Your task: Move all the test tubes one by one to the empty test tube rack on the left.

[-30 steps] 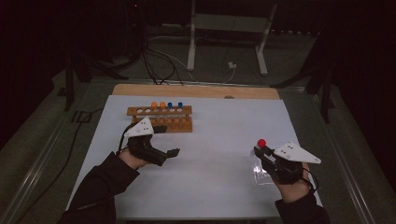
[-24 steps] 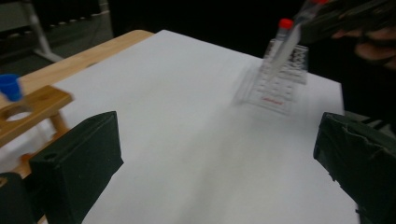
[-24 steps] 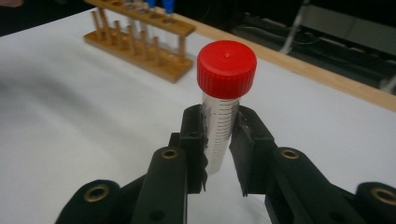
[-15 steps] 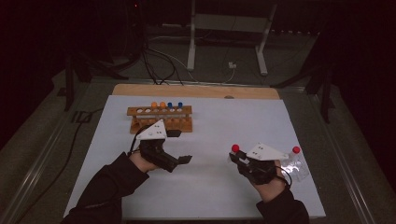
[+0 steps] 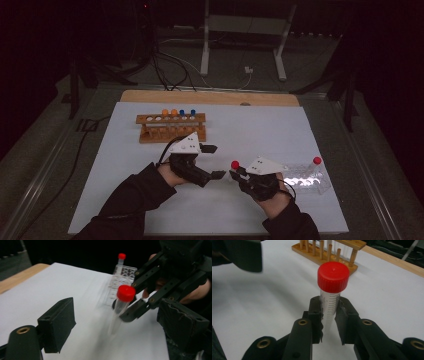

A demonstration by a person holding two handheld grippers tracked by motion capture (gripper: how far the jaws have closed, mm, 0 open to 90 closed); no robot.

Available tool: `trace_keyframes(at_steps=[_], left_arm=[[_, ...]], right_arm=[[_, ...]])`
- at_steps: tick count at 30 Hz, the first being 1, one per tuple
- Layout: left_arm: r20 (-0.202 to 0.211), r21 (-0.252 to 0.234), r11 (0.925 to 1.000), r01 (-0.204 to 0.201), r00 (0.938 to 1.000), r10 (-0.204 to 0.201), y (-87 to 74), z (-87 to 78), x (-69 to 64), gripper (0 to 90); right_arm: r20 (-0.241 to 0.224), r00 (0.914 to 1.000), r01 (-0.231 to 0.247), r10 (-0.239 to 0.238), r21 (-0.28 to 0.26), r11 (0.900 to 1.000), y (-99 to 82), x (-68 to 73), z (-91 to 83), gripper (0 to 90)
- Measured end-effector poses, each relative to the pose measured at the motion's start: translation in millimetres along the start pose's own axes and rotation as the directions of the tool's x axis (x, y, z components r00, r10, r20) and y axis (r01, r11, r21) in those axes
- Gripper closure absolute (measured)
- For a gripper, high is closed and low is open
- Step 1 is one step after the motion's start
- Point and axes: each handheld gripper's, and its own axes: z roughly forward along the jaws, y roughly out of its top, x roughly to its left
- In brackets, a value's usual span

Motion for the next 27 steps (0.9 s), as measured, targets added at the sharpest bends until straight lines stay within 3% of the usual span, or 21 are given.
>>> trace_keyframes(at_steps=[5, 15, 24, 27], left_arm=[[0.018, -0.004, 1.0, -0.006, 0.9998, 0.006, 2.0, 7.8, -0.9, 24.9], [0.013, 0.014, 0.9984, -0.055, 0.9984, 0.055, 5.6, 19.6, -4.3, 48.6], [0.03, 0.021, 0.9967, -0.079, 0.9965, 0.078, 4.0, 22.4, -5.3, 68.9], [0.026, 0.034, 0.9948, -0.097, 0.9951, 0.096, 5.4, 23.1, -5.8, 70.8]], right_arm=[[-0.012, 0.9999, -0.001, 0.001, 0.002, 1.0, 1.1, 3.3, 2.2, 74.3], [-0.022, 0.9997, 0.01, -0.01, 0.001, 1.0, 2.4, 6.5, 3.8, 74.3], [-0.02, 0.9998, 0.002, -0.002, 0.001, 1.0, 2.3, 5.8, 3.0, 74.3], [-0.021, 0.9998, 0.0, 0.0, 0.002, 1.0, 1.9, 5.4, 3.4, 74.2]])
